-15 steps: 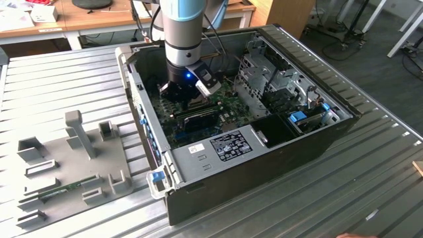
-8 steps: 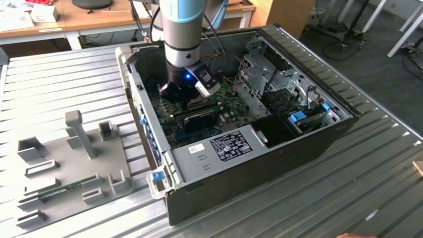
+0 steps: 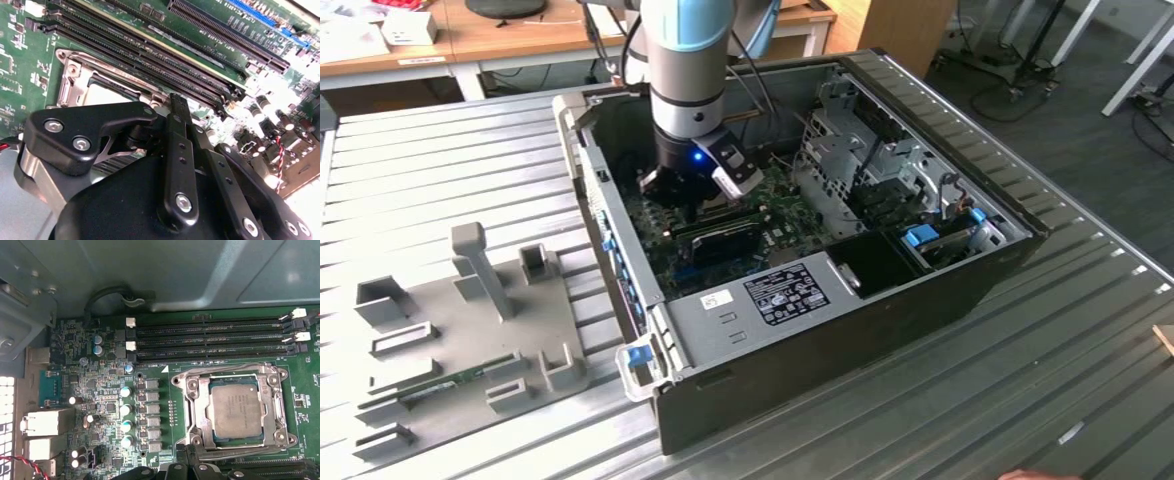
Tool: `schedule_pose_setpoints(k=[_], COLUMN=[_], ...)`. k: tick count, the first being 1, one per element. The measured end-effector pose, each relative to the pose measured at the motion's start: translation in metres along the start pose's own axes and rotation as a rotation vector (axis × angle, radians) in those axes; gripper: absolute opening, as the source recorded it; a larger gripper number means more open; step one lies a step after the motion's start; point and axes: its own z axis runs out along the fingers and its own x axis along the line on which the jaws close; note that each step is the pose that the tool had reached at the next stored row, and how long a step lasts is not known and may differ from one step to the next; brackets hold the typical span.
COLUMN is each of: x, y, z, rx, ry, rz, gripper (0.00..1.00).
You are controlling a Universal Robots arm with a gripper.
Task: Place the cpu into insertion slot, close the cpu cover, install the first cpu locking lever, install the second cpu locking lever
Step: 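Install the second cpu locking lever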
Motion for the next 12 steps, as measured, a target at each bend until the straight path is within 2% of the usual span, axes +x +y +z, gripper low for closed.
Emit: schedule_pose_setpoints(k=[6,12], x=[0.001,0.0017], y=[-0.0008,-0.0018], z=[0.0014,0.0023], rx=[-0.0084,-0.0098], ry=[-0.0005,-0.0005], rz=[0.0,0.0], gripper=[0.1,0.1])
